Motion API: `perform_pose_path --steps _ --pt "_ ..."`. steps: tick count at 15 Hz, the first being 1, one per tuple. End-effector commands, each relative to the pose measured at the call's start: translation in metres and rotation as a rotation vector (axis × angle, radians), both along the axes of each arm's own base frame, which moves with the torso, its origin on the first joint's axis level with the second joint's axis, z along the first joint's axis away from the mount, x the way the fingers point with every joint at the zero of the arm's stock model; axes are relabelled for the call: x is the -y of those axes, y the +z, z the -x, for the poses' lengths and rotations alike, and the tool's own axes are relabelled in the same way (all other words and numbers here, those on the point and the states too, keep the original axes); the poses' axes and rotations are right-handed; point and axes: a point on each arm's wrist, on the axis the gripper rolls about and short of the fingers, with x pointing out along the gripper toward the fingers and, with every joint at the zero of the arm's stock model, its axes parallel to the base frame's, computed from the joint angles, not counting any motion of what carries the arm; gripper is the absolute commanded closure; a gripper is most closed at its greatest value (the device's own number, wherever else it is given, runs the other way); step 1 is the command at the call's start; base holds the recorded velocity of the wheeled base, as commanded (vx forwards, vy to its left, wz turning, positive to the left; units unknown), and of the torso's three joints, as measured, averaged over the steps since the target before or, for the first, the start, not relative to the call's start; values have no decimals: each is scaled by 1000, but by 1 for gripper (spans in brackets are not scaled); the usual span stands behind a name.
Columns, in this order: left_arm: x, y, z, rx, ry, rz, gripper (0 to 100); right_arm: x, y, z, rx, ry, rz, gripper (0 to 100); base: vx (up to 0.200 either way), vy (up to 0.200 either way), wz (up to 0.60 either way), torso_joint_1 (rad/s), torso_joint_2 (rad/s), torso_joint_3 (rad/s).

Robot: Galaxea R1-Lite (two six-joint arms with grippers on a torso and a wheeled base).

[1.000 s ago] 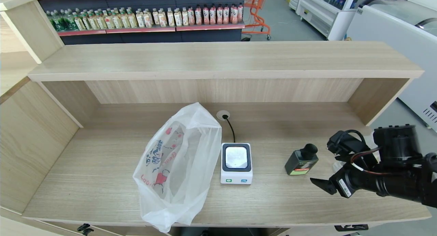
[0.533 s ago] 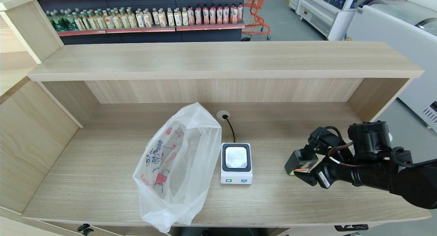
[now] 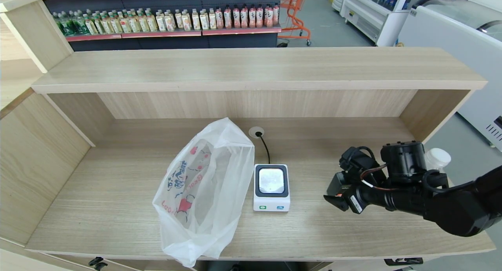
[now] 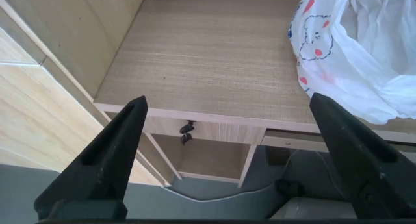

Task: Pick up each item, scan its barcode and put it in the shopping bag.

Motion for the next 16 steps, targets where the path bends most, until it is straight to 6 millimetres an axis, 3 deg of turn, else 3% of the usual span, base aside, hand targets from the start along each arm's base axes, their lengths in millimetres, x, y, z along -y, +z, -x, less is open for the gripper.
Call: perform_pose_path --steps 1,6,8,10,12,13,16 --pt "0 0 0 0 1 0 0 -5 -3 -3 -5 40 -18 100 0 0 0 0 0 0" --pt "0 0 0 0 1 0 0 -8 -5 -5 3 47 -22 100 0 0 0 0 0 0" --pt "0 0 0 0 0 0 0 -4 13 8 50 28 -71 100 0 0 0 0 0 0" --pt "0 0 0 0 0 0 0 7 45 30 130 -16 -163 100 0 0 0 0 0 0" --pt "0 0 0 0 1 0 0 27 69 69 266 -32 -169 100 0 0 0 0 0 0" --pt "0 0 0 0 0 0 0 35 73 87 355 -12 -119 100 0 0 0 0 0 0" --pt "0 0 0 0 0 0 0 49 91 105 589 66 163 100 0 0 0 0 0 0"
